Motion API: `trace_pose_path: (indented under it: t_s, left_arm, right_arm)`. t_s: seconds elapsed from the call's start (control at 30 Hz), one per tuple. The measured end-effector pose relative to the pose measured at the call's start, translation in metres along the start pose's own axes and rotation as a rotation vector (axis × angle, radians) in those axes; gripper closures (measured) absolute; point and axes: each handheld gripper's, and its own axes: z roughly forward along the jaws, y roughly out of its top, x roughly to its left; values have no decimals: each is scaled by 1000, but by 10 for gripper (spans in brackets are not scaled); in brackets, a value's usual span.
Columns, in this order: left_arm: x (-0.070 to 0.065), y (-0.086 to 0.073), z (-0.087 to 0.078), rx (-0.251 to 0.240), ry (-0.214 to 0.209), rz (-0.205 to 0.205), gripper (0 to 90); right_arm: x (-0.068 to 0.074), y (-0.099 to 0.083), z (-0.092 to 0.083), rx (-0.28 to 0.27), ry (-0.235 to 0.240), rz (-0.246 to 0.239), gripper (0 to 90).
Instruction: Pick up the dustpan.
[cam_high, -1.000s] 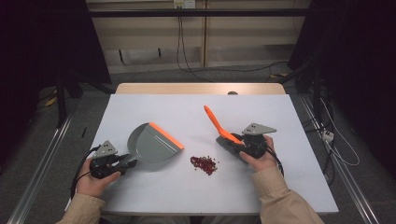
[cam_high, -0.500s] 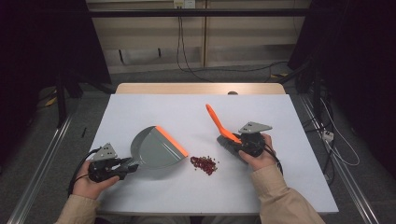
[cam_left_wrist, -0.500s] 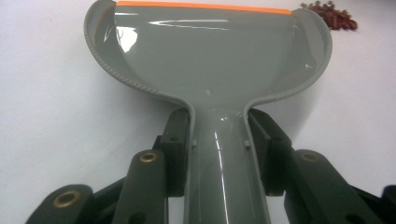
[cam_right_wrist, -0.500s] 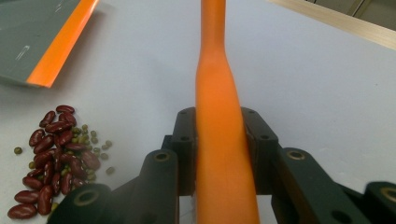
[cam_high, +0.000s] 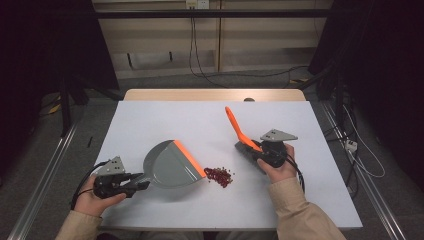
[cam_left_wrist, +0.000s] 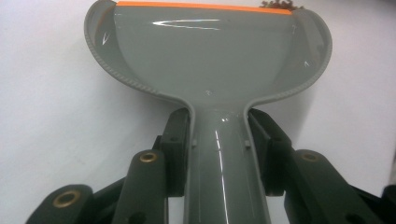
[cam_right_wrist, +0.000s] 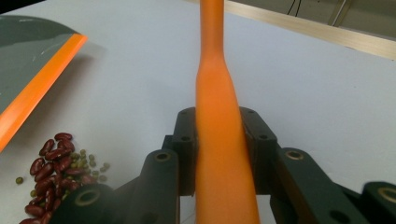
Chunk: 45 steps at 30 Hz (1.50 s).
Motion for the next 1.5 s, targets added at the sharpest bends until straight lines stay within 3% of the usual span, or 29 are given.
trace_pose_path:
  t_s: [0.4, 0.73, 1.17, 1.5]
  left_arm:
    - [-9, 4, 0, 43, -52, 59, 626]
    - [-12, 2, 4, 66, -91, 53, 626]
    - [-12, -2, 5, 77, -106, 40, 625]
    - [-15, -2, 8, 84, -117, 64, 623]
  right_arm:
    - [4, -3, -1, -17, -20, 11, 707]
    - [8, -7, 3, -7, -8, 11, 707]
    - [9, -9, 5, -4, -11, 12, 707]
    - [14, -11, 5, -8, -12, -2, 707]
